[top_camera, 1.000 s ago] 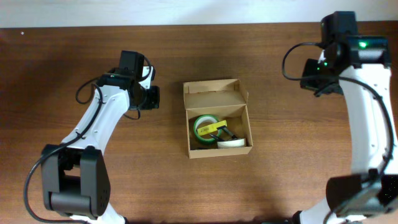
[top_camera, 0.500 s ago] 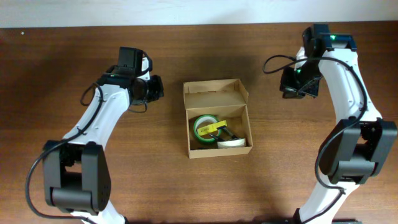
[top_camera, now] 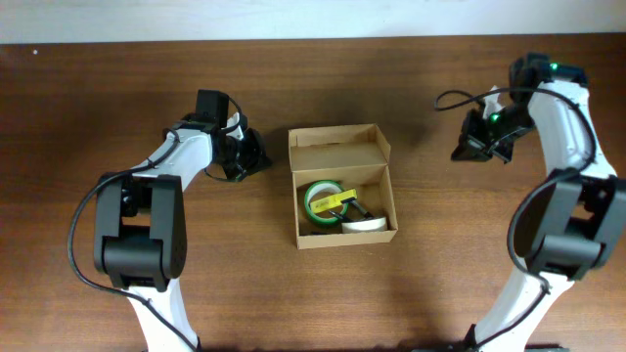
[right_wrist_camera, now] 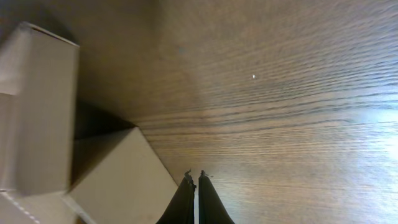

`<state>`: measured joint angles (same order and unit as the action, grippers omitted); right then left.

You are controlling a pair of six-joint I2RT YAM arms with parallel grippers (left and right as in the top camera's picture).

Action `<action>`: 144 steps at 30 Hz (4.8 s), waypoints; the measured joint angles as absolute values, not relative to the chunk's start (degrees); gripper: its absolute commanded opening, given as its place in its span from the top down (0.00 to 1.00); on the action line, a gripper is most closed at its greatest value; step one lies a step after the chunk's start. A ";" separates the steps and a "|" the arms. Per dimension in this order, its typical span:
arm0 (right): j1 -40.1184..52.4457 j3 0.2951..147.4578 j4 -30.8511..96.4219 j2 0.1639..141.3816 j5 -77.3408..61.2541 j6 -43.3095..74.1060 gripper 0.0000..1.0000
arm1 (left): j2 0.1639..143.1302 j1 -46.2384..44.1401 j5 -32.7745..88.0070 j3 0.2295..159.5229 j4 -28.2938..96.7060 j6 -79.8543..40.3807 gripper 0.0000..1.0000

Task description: Pack container

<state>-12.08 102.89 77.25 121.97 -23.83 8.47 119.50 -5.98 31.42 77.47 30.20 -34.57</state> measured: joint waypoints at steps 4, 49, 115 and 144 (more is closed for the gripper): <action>-12.05 101.86 77.36 126.56 -26.24 6.87 0.96 | 119.50 -5.98 33.08 77.47 29.26 -34.98 0.98; 1.50 101.73 77.87 133.78 -44.53 -1.17 0.96 | 119.50 -10.74 42.76 77.49 23.05 -41.45 0.98; -10.57 95.35 72.75 128.57 -28.40 5.78 0.96 | 119.48 -10.44 40.88 77.49 22.72 -35.77 0.98; 1.69 88.58 49.78 130.47 -66.59 6.35 0.96 | 119.48 -10.17 40.84 77.47 21.19 -32.49 0.98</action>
